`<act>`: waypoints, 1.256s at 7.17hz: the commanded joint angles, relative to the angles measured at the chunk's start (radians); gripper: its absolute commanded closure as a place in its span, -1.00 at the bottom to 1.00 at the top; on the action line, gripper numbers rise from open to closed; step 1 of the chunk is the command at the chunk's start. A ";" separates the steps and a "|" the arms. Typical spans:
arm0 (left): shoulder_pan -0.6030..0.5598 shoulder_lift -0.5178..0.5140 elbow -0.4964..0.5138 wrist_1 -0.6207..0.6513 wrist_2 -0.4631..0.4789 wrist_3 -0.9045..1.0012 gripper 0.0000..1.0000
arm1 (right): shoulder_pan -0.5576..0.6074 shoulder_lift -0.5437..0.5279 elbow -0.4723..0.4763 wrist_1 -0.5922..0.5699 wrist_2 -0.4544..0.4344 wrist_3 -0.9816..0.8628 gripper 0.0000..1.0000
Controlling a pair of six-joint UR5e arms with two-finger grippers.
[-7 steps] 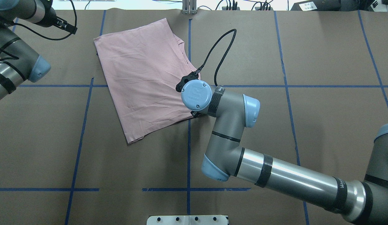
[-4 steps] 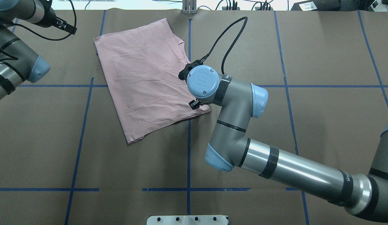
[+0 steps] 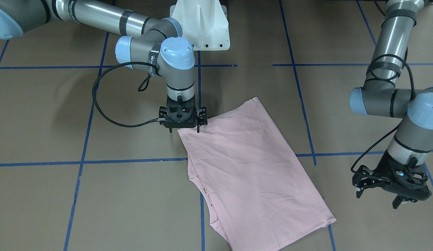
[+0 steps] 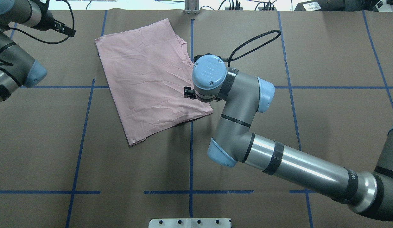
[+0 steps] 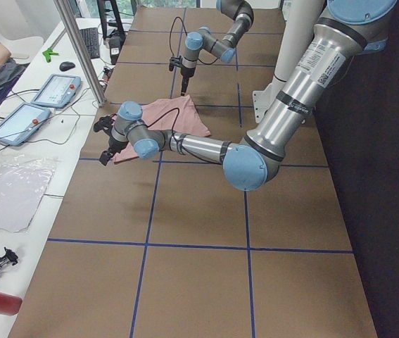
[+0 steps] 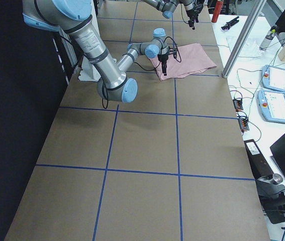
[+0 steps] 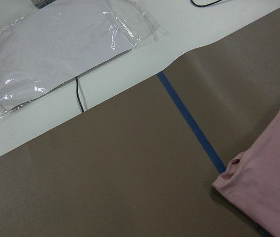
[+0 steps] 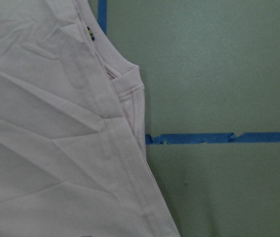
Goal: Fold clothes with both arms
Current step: 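Pull the grasped shirt edge toward the robot with the right gripper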
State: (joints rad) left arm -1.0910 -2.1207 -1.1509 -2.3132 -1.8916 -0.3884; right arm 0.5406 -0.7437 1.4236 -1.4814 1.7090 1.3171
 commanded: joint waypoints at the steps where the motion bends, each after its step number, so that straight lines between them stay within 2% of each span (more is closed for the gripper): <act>1: 0.000 0.001 -0.001 0.000 0.000 -0.007 -1.00 | -0.005 0.065 -0.087 0.003 0.003 0.149 -0.77; 3: 0.002 0.001 -0.001 0.000 0.000 -0.009 -1.00 | -0.022 0.067 -0.162 0.096 0.000 0.145 -0.77; 7: 0.002 0.001 -0.001 0.000 0.000 -0.007 -1.00 | -0.047 0.070 -0.175 0.095 -0.002 0.139 -0.74; 8: 0.002 0.001 -0.001 0.000 0.000 -0.007 -1.00 | -0.051 0.070 -0.175 0.093 -0.003 0.140 -0.59; 9: 0.002 0.001 -0.001 0.000 0.000 -0.009 -1.00 | -0.053 0.069 -0.175 0.092 -0.006 0.139 0.36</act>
State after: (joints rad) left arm -1.0891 -2.1200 -1.1520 -2.3132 -1.8914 -0.3963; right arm 0.4913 -0.6738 1.2492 -1.3881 1.7057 1.4564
